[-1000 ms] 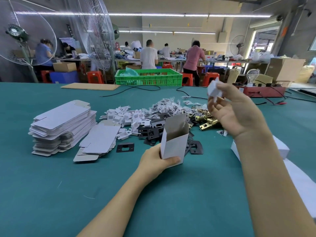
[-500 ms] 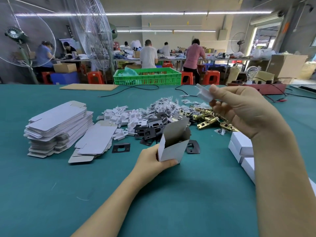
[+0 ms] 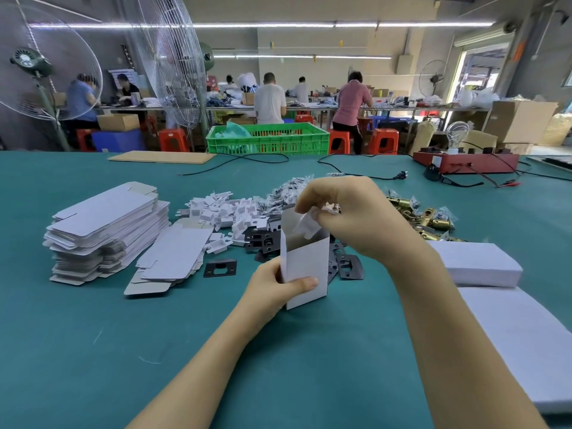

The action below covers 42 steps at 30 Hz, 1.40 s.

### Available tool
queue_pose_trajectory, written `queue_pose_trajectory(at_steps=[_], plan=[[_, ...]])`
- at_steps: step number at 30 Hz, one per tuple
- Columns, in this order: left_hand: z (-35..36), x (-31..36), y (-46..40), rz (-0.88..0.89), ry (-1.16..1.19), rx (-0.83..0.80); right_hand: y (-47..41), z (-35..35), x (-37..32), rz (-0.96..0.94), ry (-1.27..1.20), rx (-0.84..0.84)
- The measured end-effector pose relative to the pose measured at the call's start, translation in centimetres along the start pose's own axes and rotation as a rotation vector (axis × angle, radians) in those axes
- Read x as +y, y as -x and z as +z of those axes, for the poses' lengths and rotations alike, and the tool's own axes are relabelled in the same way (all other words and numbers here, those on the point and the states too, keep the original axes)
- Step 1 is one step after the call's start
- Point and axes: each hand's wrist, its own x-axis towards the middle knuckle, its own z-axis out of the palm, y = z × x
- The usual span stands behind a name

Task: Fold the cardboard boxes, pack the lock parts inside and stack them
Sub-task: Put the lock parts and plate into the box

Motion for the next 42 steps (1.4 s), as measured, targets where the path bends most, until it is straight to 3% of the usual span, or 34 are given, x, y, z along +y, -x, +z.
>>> queue_pose_trajectory(at_steps=[9,18,23,28,36,42], plan=[[0.0,0.0,0.1,0.011,-0.009,-0.022,-0.2,0.9,-0.2,-0.037,-0.004,-0.124],[-0.1,0.0,0.1,-0.01,-0.001,-0.025,0.0,0.7,-0.2,0.05,-0.085,-0.216],[-0.2,-0.2,0.0,-0.006,-0.002,-0.03,0.7,-1.9,1.2,0.169,-0.207,-0.104],[-0.1,-0.2,-0.1,0.004,0.012,-0.016,1.5,-3.2,4.5,0.403,-0.166,0.139],[-0.1,-0.4,-0.2,0.005,0.063,0.028,2.2,1.7,9.1,0.776,0.063,-0.122],[-0.1,-0.8,-0.4,-0.002,0.0,0.069,2.7,5.2,10.9,0.931,0.163,-0.062]])
